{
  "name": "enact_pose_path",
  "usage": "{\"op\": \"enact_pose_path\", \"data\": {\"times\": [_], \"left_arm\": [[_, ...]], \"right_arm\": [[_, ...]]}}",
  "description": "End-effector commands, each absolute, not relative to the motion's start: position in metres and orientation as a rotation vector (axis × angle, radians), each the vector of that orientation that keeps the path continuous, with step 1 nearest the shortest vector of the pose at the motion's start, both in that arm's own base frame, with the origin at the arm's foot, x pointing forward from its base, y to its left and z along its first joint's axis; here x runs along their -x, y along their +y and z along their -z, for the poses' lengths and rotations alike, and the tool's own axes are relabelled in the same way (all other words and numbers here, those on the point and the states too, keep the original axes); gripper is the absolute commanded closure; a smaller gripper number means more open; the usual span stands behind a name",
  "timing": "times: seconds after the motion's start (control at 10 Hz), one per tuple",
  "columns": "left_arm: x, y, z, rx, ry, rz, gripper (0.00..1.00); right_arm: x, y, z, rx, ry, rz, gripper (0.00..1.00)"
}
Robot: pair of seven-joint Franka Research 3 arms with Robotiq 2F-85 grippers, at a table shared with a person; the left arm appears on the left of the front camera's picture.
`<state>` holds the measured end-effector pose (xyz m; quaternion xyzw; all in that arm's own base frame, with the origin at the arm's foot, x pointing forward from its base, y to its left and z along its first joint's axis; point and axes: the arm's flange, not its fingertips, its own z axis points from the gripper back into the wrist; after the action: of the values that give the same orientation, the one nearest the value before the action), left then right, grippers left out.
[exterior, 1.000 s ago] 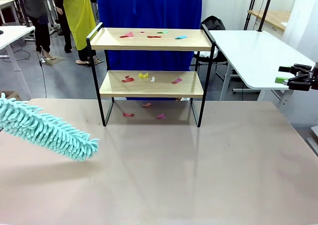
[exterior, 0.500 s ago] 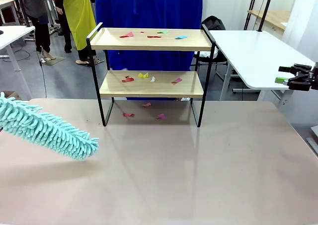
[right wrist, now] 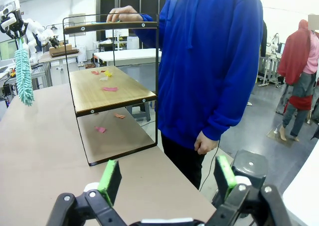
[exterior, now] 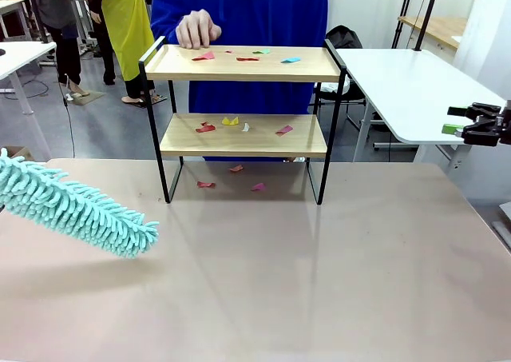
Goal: Clean the shelf.
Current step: Clean the specific section of the Shelf indicated by the human with the Duster.
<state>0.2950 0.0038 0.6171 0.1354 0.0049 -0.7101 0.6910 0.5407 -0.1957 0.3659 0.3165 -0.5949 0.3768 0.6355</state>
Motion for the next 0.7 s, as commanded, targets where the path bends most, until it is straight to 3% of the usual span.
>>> {"op": "enact_pose_path", "data": {"times": [0.0,0.6], "left_arm": [[-0.2933,0.0075,-0.6205,-0.300,0.015,1.599,0.87],[-0.2933,0.0075,-0.6205,-0.300,0.015,1.599,0.87]], "right_arm": [[-0.5403,-0.1936,-0.3691,-0.723,-1.365,-0.864,0.00],[-0.5403,-0.1936,-0.3691,-0.723,-1.365,-0.864,0.00]]}}
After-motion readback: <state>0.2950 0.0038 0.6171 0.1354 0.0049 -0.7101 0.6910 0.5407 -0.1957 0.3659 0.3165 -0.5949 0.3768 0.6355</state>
